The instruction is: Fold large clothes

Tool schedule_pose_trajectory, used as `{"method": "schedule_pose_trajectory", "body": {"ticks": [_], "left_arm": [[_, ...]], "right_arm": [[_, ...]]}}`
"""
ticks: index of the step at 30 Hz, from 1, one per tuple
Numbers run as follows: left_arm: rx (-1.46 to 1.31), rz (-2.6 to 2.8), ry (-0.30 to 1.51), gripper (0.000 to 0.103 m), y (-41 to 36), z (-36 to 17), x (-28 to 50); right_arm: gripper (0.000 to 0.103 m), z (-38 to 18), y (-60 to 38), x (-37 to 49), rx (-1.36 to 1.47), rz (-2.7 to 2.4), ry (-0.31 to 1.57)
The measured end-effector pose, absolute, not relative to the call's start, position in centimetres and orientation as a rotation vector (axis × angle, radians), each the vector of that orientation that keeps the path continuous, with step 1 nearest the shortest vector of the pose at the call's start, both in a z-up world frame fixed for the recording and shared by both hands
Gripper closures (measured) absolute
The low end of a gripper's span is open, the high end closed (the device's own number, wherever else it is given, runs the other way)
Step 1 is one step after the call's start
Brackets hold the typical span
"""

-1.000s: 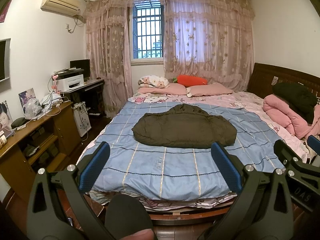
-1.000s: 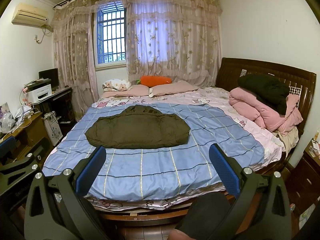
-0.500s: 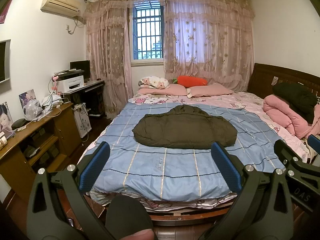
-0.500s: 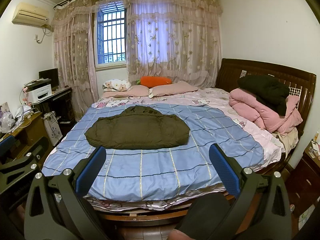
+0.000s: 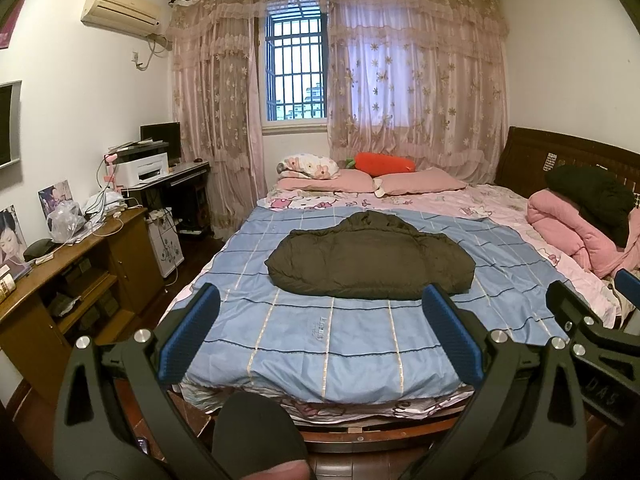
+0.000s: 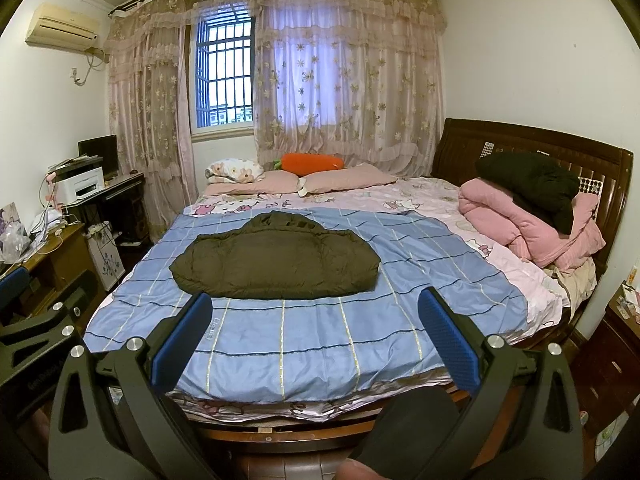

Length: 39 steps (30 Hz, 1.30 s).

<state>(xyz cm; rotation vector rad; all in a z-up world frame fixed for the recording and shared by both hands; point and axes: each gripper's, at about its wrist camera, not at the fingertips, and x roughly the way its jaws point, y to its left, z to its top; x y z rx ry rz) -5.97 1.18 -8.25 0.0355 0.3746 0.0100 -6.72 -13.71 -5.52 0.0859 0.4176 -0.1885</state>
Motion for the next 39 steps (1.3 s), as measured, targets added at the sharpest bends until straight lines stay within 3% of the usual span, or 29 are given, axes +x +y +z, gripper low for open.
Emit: {"method": "schedule_pose_trajectory", "body": {"ticks": [39], "left_arm": [[0.04, 0.018, 0.355, 0.002, 0.6, -7.3, -5.8]], "right_arm": [[0.001, -5.6, -13.7, -6.7, 0.085, -0.184, 0.422]]}}
